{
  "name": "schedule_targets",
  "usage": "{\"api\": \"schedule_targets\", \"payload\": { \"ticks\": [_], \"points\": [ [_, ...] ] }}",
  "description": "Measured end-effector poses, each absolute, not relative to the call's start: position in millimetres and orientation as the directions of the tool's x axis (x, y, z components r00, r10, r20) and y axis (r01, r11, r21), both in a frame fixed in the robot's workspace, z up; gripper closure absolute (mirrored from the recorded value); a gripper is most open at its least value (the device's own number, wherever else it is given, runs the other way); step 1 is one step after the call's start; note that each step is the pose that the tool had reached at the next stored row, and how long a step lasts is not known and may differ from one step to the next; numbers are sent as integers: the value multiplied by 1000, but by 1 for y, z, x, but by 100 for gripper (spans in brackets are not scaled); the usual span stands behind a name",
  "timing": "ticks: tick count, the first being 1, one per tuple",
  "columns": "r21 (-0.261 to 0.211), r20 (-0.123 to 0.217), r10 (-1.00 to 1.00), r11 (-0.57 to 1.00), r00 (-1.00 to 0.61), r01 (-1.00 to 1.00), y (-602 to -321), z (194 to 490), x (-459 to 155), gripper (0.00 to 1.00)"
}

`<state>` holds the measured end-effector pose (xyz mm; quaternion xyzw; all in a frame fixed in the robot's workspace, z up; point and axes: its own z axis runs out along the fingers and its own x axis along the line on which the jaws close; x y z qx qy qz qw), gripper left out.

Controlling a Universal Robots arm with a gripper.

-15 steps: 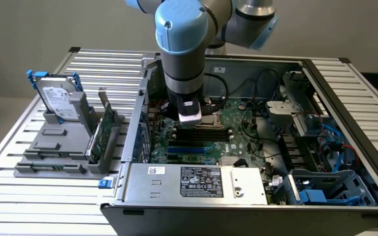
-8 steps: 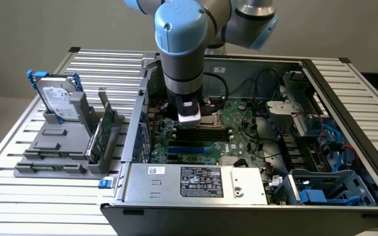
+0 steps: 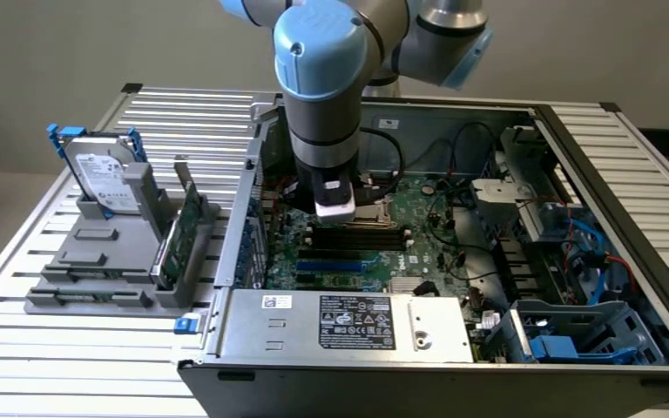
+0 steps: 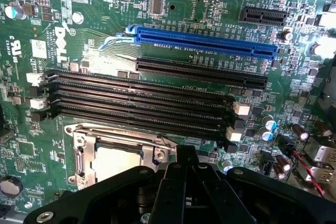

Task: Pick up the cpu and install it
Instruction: 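Install the first cpu locking lever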

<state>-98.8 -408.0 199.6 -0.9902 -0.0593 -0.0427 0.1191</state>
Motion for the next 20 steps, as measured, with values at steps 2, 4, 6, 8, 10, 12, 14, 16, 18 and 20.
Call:
{"api": "schedule_targets", "payload": {
  "ticks": [2, 4, 6, 8, 10, 12, 14, 16, 18, 20],
  "points": [
    [-231, 99, 107, -965, 989, 128, -408, 199, -99, 89],
    [-231, 99, 107, -965, 989, 128, -407, 198, -99, 89],
    [-231, 99, 107, -965, 989, 128, -407, 197, -99, 89],
    [-231, 99, 107, -965, 989, 128, -407, 196, -99, 89],
    [-231, 99, 107, -965, 989, 128, -406, 195, -99, 89],
    [-231, 99, 107, -965, 989, 127, -404, 195, -99, 89],
    [-230, 99, 106, -965, 989, 126, -404, 195, -99, 89],
    [-231, 99, 105, -965, 990, 125, -403, 195, -99, 89],
    [-230, 98, 104, -965, 990, 124, -403, 194, -99, 89],
    [-229, 98, 104, -966, 990, 124, -403, 194, -99, 89]
  ]
}}
